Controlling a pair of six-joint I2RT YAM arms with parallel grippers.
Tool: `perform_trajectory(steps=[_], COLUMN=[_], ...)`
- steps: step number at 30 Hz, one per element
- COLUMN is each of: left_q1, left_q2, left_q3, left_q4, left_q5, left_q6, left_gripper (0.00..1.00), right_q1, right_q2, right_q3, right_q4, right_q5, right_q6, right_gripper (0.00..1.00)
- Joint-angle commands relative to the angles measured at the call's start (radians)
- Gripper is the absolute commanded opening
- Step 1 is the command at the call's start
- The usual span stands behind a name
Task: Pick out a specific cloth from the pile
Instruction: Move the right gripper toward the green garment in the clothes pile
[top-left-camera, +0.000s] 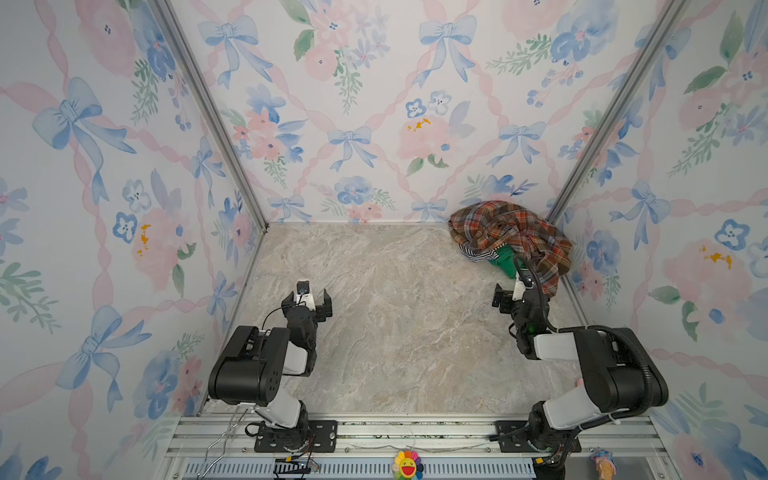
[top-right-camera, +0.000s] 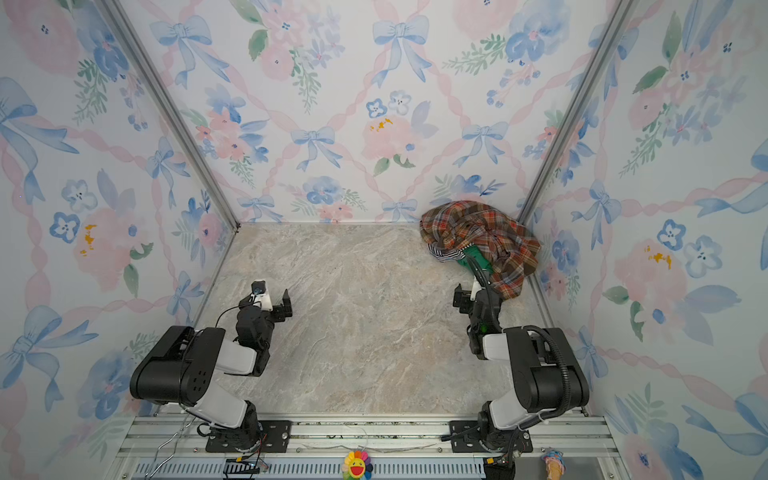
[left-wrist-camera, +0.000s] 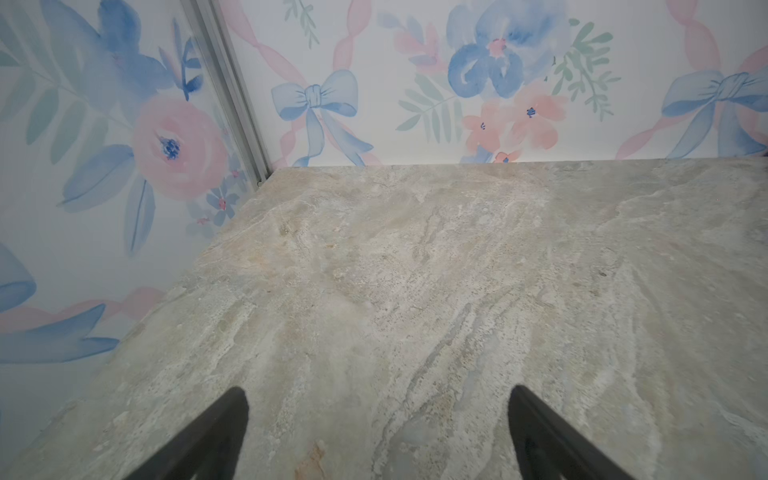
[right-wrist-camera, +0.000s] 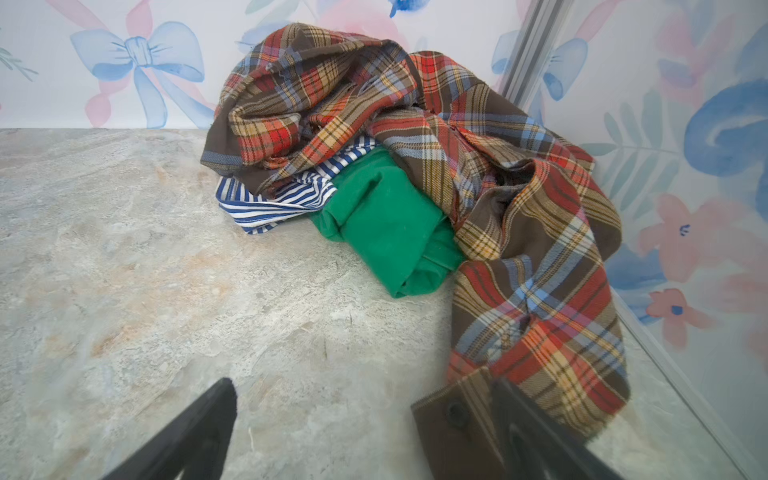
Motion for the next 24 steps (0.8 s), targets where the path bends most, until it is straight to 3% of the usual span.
perform_trajectory(steps=[1,17,18,21,24], left_q1=[0.004,-0.001,-0.017,-0.142,-0.260], left_q2=[-0.013,-0.029,-0.052,-0.207,-0.375], left_q3=[0.011,0.009,0.005,0.021,0.124], left_q4=[0.000,0.000,-0.006,-0.136,-0.414], left_q5=[0.013,0.038,0.034,-0.132,-0.177], left_q6=[-0.016,-0.001,0.021,0.111,0.117], left_gripper=[0.98,0.98,0.98,0.98,0.98], right_q1=[0.008,0.020,0.029,0.072,0.092], right_q2=[0.000,-0.019,-0.047,-0.193,-0.368], right_q3=[-0.001,-0.007,-0.011,-0.002,0.037], right_q4=[0.005,0.007,-0.006,-0.162,-0.438], right_q5=[0.016,0.027,0.036,0.094,0.110], right_q6=[0.012,0.003,-0.005,-0.026,0.013], right_gripper=[0.97,0.97,0.97,0.97,0.97])
